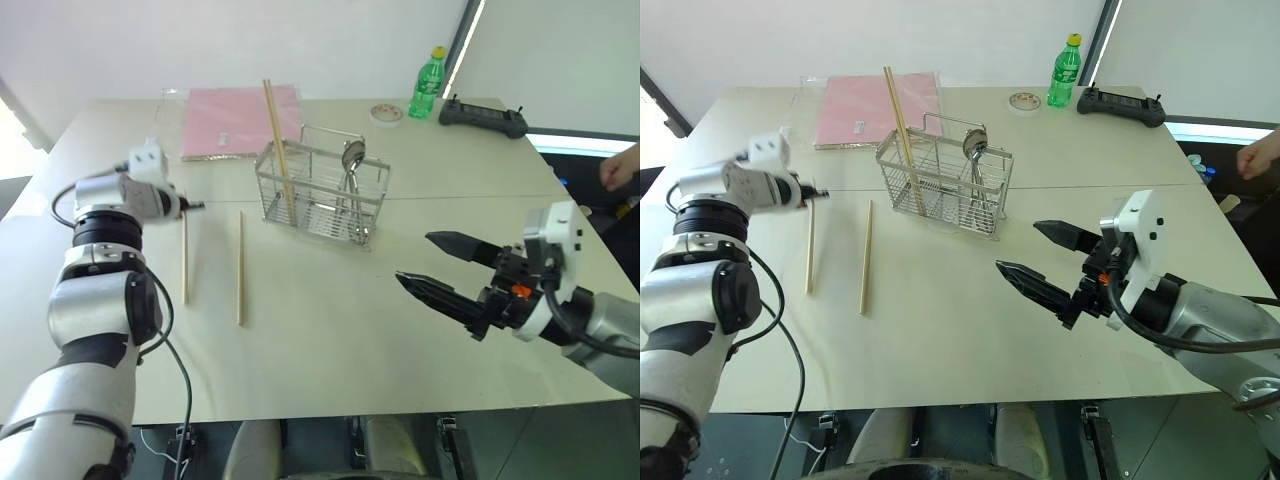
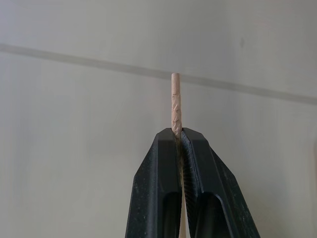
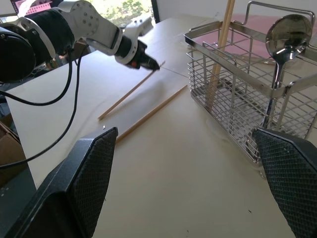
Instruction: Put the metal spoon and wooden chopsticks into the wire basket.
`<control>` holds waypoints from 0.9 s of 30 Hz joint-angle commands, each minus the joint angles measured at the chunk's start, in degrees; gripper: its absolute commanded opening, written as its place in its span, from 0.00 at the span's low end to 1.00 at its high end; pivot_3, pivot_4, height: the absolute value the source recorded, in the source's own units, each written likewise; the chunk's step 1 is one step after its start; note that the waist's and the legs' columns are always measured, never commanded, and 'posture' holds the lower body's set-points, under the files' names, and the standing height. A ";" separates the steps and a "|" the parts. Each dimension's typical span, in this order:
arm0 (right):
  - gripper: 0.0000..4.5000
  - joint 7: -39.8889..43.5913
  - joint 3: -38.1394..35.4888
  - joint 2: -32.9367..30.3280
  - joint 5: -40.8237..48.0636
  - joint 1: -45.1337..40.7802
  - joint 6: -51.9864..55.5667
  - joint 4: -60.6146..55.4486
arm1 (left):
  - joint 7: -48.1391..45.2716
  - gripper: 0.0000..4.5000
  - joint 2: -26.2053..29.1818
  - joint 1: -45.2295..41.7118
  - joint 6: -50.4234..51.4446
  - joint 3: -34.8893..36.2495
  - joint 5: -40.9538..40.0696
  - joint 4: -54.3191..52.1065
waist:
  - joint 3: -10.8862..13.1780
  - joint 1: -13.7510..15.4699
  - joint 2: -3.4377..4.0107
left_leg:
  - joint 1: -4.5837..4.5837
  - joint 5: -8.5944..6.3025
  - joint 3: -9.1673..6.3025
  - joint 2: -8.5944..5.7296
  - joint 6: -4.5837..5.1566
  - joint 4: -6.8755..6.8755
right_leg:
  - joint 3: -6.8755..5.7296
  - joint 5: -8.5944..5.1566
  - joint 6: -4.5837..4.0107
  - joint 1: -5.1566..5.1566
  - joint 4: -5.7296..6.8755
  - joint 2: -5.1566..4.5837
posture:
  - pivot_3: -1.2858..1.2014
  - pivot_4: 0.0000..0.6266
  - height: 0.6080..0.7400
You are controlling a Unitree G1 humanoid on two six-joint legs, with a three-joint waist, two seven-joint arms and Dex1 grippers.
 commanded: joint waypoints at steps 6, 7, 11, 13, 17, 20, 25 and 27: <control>1.00 0.22 -4.51 -1.75 2.15 2.19 -0.81 -0.36 | -15.67 0.02 -1.55 -16.56 -22.43 5.78 -11.33 -14.58 | -0.07 -0.05 0.07 | -0.03 -0.02 0.27 -0.17 -0.02 -0.05 | 0.05 0.09 0.12 0.07 -0.24 -0.33 | 0.52 0.24 0.86; 1.00 -0.06 -4.42 -1.66 2.27 2.23 -0.87 -0.48 | -16.43 0.02 -2.37 -17.46 -23.52 5.83 -11.99 -14.70 | -0.14 -0.06 0.19 | 0.00 -0.03 0.31 -0.24 0.00 -0.06 | 0.05 0.09 0.13 0.09 -0.24 -0.39 | 0.52 0.24 0.86; 1.00 -1.78 -4.00 -0.97 2.46 2.34 -1.42 -1.18 | -18.95 0.02 -7.63 -18.21 -27.63 3.03 -11.80 -15.20 | -0.15 0.03 0.22 | 0.09 -0.02 0.25 -0.29 0.02 0.02 | 0.06 0.03 0.19 0.20 -0.20 -0.34 | 0.52 0.24 0.86; 1.00 -2.88 -4.20 -0.74 3.14 2.52 -1.81 -1.71 | -20.56 0.02 -10.01 -17.14 -29.90 1.05 -10.58 -15.14 | -0.15 -0.02 0.22 | 0.07 0.01 0.21 -0.23 -0.02 0.11 | 0.05 0.08 0.21 0.23 -0.16 -0.28 | 0.52 0.24 0.86; 1.00 -5.67 -5.31 -0.43 5.50 3.54 -2.88 -3.18 | -22.05 0.02 -13.81 -14.84 -35.26 -1.01 -9.27 -12.94 | -0.16 -0.29 0.23 | 0.09 0.02 0.27 -0.23 -0.02 0.18 | 0.08 0.11 0.20 0.31 -0.21 -0.30 | 0.52 0.24 0.86; 1.00 -8.18 -6.44 -0.43 7.51 4.68 -4.04 -4.27 | -22.72 0.02 -16.25 -12.71 -38.98 -2.95 -7.48 -10.27 | -0.15 -0.19 0.23 | 0.10 0.02 0.28 -0.22 -0.01 0.10 | 0.11 0.11 0.22 0.26 -0.20 -0.27 | 0.52 0.24 0.86; 1.00 -10.55 -7.05 -1.20 8.74 5.11 -5.29 -4.63 | -22.61 0.02 -17.59 -10.28 -41.97 -3.99 -6.10 -8.00 | -0.14 -0.17 0.22 | 0.04 0.00 0.26 -0.16 0.03 0.09 | 0.11 0.18 0.38 0.22 -0.22 -0.16 | 0.52 0.24 0.86; 1.00 -11.09 -7.44 -1.36 9.33 5.29 -5.75 -4.52 | -22.44 0.02 -18.26 -9.26 -41.55 -4.13 -6.32 -8.36 | -0.14 -0.13 0.20 | 0.03 0.00 0.26 -0.16 0.03 0.09 | 0.11 0.18 0.37 0.22 -0.23 -0.16 | 0.52 0.24 0.86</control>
